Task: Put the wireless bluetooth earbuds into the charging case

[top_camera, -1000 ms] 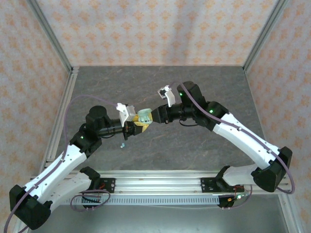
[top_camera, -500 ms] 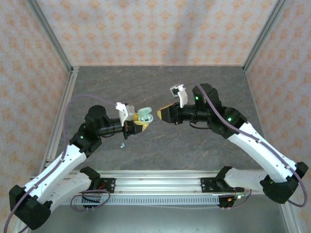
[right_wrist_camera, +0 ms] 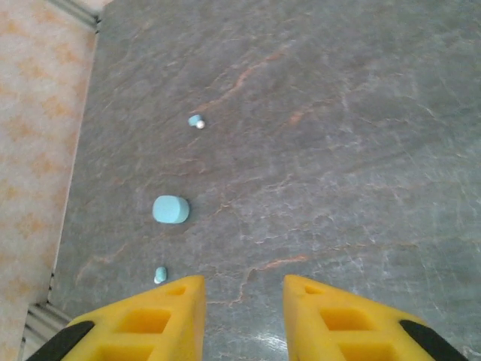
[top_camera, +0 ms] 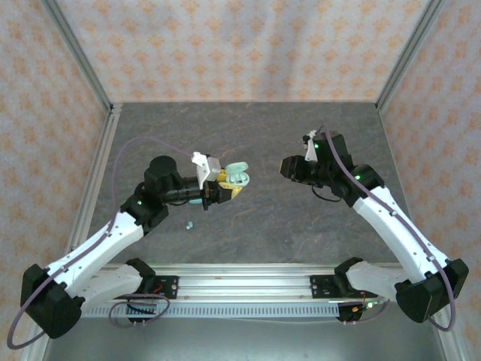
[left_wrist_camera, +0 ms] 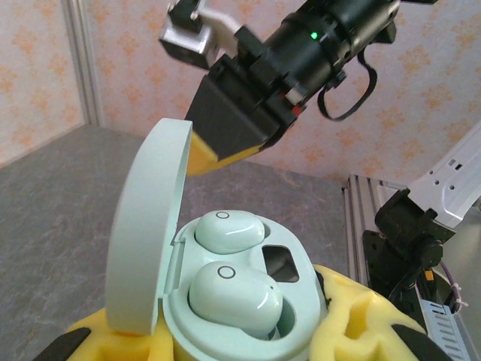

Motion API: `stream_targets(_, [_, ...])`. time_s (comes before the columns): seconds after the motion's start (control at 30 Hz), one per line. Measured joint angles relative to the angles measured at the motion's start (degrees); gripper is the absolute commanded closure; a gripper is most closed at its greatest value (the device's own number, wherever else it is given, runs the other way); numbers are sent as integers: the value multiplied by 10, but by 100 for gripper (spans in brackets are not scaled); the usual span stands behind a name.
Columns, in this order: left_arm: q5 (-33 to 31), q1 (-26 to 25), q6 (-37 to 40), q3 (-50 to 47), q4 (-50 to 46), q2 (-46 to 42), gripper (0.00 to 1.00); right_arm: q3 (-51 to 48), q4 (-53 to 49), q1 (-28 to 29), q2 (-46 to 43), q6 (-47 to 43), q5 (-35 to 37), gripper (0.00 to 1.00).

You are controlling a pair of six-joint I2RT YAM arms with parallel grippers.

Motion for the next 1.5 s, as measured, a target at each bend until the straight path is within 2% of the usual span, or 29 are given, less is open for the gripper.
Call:
stream_targets(0.37, [-3,-37,-21,10,77,101,91,-2,18,-33,-2,26,-23,63])
stream_targets(0.7, [-29,-60,-43,17,147,159,91,9,60,-47,28,28,-80,61])
stream_targets(0.93, [-51,-63,-43,17,169,174,91,51,84,-49,75,27,-151,57])
stream_targets(1.2, [-61,-63,-43,17,183,179,91,52,106,-49,81,28,-231,52])
stream_targets(1.5, [-70,-63,-47,18,183,184,91,40,109,-49,76,25,-263,46])
